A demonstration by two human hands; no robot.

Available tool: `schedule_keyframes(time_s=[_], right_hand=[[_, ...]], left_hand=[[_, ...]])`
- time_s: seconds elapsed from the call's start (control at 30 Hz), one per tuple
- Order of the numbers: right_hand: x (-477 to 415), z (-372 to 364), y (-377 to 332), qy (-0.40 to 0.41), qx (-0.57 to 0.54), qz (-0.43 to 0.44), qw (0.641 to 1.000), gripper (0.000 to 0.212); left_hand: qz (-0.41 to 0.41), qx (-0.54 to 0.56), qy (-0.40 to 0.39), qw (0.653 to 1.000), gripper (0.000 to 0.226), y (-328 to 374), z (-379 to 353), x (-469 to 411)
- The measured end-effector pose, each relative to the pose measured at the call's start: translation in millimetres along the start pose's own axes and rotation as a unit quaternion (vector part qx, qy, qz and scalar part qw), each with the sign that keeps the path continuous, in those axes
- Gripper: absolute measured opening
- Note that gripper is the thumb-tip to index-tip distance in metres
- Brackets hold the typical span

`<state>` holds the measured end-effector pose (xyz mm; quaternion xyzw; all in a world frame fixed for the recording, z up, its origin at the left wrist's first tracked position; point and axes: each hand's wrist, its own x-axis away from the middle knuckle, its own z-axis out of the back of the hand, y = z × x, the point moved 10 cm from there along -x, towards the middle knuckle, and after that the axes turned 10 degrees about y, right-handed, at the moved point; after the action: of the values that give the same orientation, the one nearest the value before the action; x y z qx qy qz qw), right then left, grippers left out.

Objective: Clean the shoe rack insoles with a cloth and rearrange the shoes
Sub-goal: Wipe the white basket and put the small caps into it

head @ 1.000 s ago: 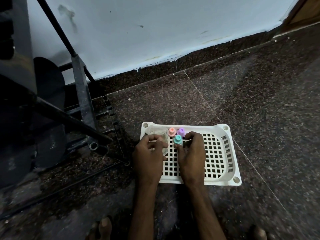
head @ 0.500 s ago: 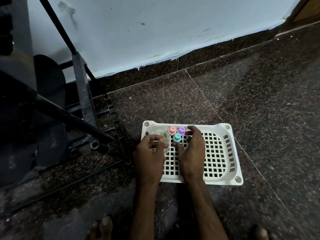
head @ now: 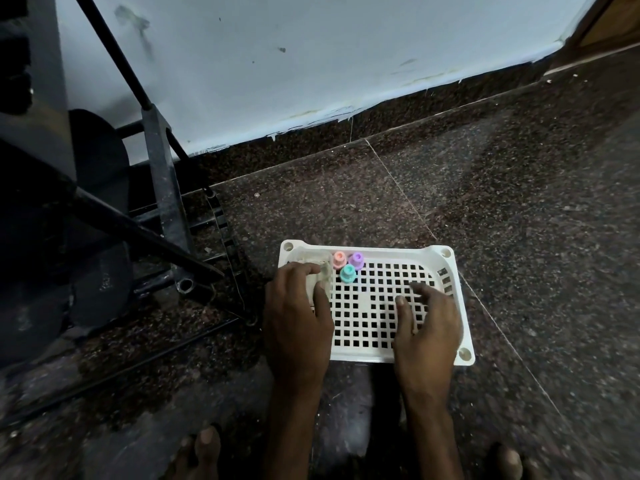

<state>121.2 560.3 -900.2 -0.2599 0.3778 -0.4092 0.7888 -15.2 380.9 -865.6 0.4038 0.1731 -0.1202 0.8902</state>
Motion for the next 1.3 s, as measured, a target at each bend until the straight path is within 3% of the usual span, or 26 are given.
schedule_keyframes(time_s=[0.07,0.17,0.3,0.5,0.63,0.77,0.93,1.3], right_hand=[[13.4,-5.7,-0.2,-0.048,0.019,0.022,0.998,0.008],[31.0,-10.2,-6.4,-0.095,0.031,0.059,0.993,0.019],[41.1,10.7,3.8,-0.116,0.021,0.071,0.990,0.030],[55.6,3.0,14.7,-0.234,-0.007,0.076,0.969,0.027],[49.2,0.5,18.1,-0.213,0.009,0.062,0.975,0.024],[42.4,-5.2,10.7,-0.194,0.030,0.058,0.979,0.027],[22.5,-26.2,-0.6,-0.187,0.014,0.060,0.980,0.025],[-29.9,-106.4,-51.0,-0.211,0.001,0.097,0.973,0.022]], left_hand=[[-0.058,-0.011,-0.023,0.998,0.018,15.3,-11.9,13.9],[-0.107,-0.031,-0.049,0.993,0.016,22.3,-16.0,37.3],[-0.086,-0.023,-0.071,0.993,0.019,10.4,-6.7,63.6],[-0.113,-0.012,-0.144,0.983,0.023,2.8,-9.7,96.6],[-0.108,-0.020,-0.183,0.977,0.023,-4.9,-16.6,107.3],[-0.086,-0.021,-0.168,0.982,0.017,1.0,-20.6,99.6],[-0.069,-0.055,-0.172,0.981,0.034,4.4,-44.3,73.8],[-0.075,-0.103,-0.097,0.987,0.014,-18.0,-74.7,-17.1]])
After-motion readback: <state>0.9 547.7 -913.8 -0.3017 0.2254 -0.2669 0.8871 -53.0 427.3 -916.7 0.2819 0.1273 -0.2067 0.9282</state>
